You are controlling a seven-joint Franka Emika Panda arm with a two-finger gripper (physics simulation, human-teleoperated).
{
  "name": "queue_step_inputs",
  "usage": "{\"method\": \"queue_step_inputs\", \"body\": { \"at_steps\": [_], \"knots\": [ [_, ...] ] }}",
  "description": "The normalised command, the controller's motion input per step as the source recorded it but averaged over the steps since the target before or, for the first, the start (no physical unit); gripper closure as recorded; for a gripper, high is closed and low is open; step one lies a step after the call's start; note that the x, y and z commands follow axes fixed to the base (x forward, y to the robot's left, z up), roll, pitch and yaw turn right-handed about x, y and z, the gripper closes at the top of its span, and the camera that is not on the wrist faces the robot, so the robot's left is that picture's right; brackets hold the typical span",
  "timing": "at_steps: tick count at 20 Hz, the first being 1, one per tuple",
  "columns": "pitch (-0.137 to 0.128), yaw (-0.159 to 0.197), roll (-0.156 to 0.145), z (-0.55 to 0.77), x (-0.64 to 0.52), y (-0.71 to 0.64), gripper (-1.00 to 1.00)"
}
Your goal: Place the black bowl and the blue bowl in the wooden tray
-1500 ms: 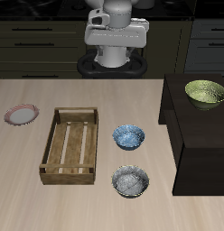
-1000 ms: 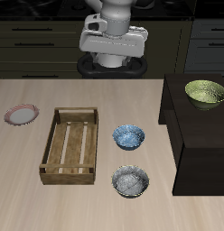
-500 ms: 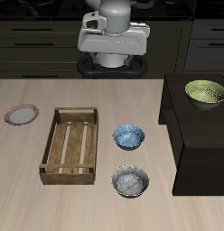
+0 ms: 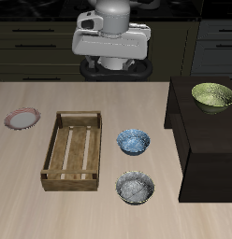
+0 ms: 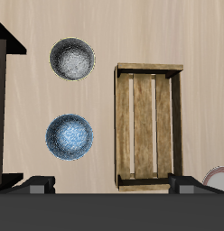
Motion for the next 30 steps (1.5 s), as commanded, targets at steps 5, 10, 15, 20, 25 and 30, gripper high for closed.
{"method": "queue_step_inputs", "body": {
  "at_steps": [5, 10, 15, 20, 25, 30],
  "knots": [
    [-0.01, 0.027, -0.009, 0.06, 0.3, -0.05, -1.0],
    [-0.024, 0.007, -0.023, 0.13, 0.26, -0.04, -1.0],
    [0.0, 0.018, 0.006, 0.06, 0.34, 0.06, -1.0],
    [-0.003, 0.042, -0.007, 0.02, 0.28, 0.07, -1.0],
    [0.041, 0.045, 0.013, -0.04, 0.36, 0.0, -1.0],
    [-0.015, 0.004, -0.007, 0.02, 0.24, 0.0, -1.0]
  ]
}}
